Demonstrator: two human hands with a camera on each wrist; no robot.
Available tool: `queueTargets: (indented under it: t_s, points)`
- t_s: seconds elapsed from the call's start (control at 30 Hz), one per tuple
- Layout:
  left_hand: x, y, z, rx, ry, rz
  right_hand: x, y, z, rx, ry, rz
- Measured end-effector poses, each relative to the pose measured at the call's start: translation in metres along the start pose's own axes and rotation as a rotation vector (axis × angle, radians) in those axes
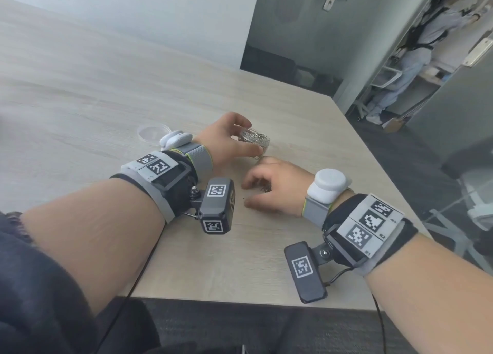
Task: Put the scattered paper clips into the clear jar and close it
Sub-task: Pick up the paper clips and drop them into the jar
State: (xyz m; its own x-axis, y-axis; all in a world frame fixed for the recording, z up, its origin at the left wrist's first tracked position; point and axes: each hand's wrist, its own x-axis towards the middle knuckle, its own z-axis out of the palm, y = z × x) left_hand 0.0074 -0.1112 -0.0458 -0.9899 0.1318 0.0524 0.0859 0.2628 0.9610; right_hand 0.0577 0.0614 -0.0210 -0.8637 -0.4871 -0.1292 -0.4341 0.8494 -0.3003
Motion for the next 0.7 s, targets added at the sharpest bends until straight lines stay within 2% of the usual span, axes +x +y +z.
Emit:
queueTargets:
  t_s: [0.23, 0.33, 0.4, 0.5, 0.57, 0.7]
  points:
    - [-0.001, 0.000, 0.000, -0.024, -0.001, -0.008, -0.010, 0.017, -0.008, 0.002, -0.002, -0.012]
    - [0.001, -0.001, -0.001, -0.004, -0.007, -0.005, -0.017, 0.029, -0.017, 0.058, 0.105, -0.008]
    - [0.001, -0.001, -0.002, 0.002, -0.013, -0.009, -0.019, 0.036, -0.024, 0.064, 0.130, 0.050]
    - [0.001, -0.001, 0.000, -0.008, -0.023, -0.013, -0.021, 0.041, -0.028, -0.041, -0.053, 0.163]
    - [0.002, -0.001, 0.001, -0.011, -0.022, -0.017, -0.022, 0.040, -0.024, -0.141, -0.136, 0.181]
    - [0.001, -0.001, 0.001, 0.004, -0.030, -0.019, -0.021, 0.033, -0.015, -0.131, -0.083, 0.141]
